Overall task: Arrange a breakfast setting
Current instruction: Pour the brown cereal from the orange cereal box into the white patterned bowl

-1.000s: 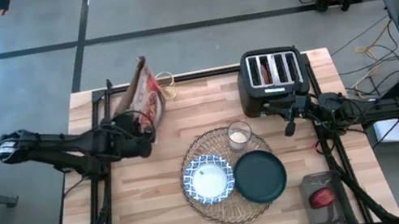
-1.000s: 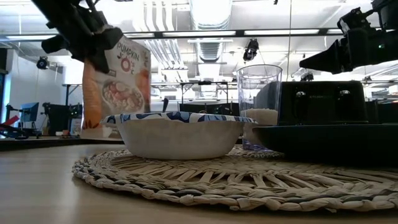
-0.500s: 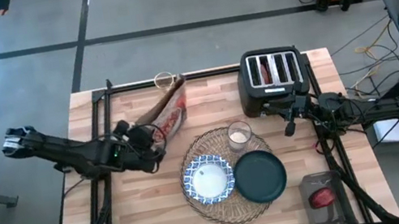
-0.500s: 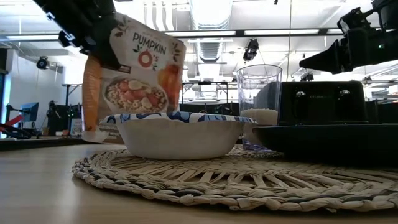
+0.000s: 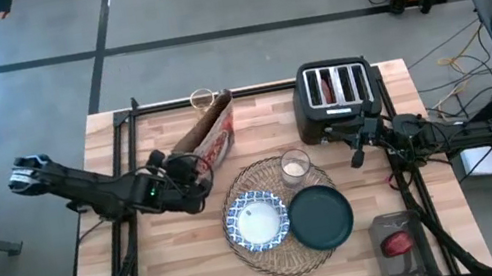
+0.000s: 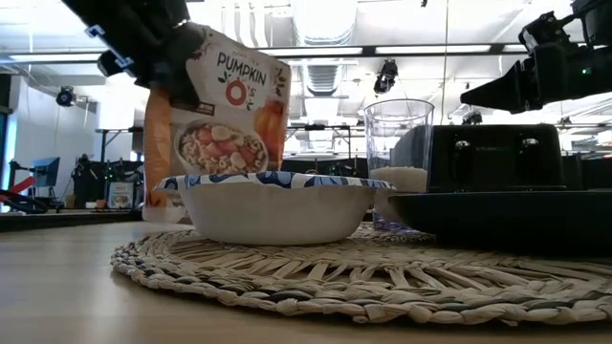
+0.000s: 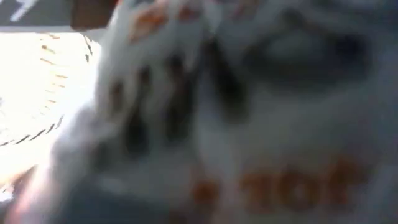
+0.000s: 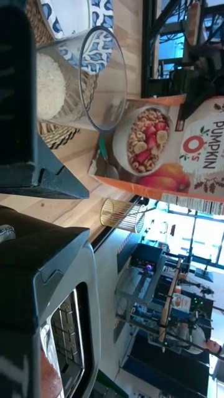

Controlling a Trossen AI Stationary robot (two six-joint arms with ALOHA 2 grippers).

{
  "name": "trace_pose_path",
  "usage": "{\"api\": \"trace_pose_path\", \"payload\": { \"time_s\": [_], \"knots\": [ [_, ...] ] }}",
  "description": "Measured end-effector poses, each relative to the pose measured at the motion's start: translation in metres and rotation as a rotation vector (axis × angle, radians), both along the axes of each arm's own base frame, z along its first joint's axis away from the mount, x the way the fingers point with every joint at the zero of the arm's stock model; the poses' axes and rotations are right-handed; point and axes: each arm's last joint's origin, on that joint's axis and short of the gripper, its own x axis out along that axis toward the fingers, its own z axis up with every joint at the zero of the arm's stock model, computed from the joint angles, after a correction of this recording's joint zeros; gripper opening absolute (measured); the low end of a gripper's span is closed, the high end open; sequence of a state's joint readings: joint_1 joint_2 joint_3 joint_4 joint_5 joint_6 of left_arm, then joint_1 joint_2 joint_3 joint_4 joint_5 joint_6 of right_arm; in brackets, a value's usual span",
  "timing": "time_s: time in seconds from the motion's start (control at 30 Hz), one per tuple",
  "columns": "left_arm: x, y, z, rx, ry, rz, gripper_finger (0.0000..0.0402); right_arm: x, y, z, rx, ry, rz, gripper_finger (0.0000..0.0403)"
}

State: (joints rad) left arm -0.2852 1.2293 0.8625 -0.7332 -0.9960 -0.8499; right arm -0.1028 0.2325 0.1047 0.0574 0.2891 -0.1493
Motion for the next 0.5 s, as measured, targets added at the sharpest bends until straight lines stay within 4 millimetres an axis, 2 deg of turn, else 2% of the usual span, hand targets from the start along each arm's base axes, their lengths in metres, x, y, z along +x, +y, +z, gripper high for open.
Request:
{"api": "trace_pose_path", "payload": {
  "time_s": [0.2, 0.5],
  "knots": [
    [0.001, -0.001, 0.012, -0.018, -0.002, -0.016, 0.01, 0.0, 0.0, 0.0, 0.0, 0.0, 0.0, 0.0073],
    [-0.004, -0.009, 0.014, -0.066, -0.023, -0.03, 0.0156, 0.0, 0.0, 0.0, 0.0, 0.0, 0.0, 0.0073]
  ]
}}
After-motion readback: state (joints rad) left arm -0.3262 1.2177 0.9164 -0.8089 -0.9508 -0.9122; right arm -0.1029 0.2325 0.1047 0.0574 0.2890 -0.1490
